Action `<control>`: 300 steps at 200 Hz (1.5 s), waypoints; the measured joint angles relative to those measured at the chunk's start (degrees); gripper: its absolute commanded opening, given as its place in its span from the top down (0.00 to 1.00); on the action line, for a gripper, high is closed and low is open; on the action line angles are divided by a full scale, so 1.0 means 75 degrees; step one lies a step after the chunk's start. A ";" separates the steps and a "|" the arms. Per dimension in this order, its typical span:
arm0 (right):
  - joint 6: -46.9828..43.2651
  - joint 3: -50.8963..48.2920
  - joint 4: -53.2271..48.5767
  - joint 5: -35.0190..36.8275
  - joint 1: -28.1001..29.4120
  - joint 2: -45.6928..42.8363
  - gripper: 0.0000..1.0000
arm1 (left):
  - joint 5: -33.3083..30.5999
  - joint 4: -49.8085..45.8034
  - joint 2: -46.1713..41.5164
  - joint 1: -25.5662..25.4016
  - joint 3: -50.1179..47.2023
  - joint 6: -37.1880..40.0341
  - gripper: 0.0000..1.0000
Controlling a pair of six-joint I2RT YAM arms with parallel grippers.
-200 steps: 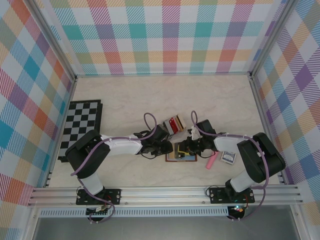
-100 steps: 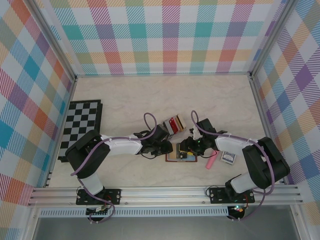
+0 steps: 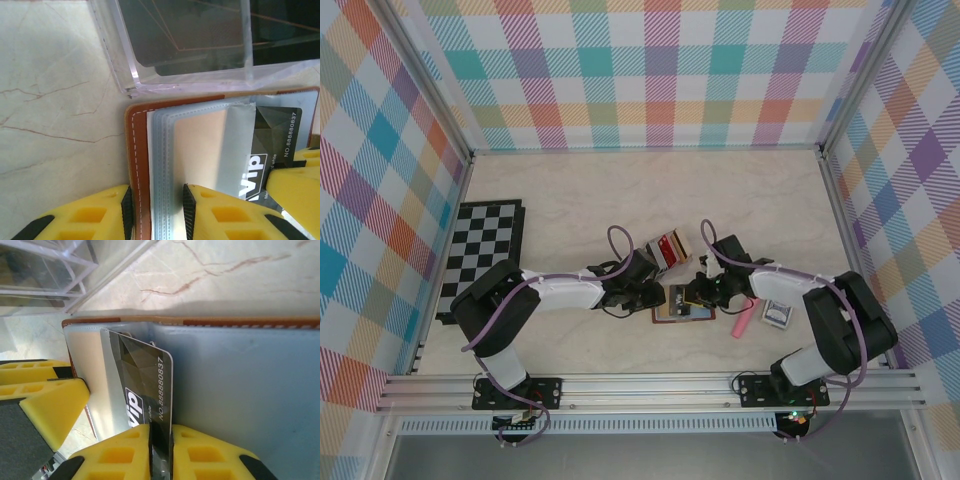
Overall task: Put the credit cards into the card holder
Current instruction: Insert the credit card into the card slot.
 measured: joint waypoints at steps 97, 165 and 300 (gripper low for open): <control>-0.0163 0.0111 0.0373 -0.0740 0.0000 0.0452 0.84 | -0.0012 -0.0020 0.0000 0.0000 0.0000 0.0003 0.67; -0.0160 0.0184 -0.0087 -0.0003 0.0079 0.0166 0.81 | -0.0006 -0.0017 0.0000 0.0000 0.0000 0.0029 0.67; 0.0309 0.0297 0.0391 -0.0189 0.0504 0.0624 0.78 | 0.0003 0.0090 -0.0029 -0.0020 0.0000 0.0026 0.51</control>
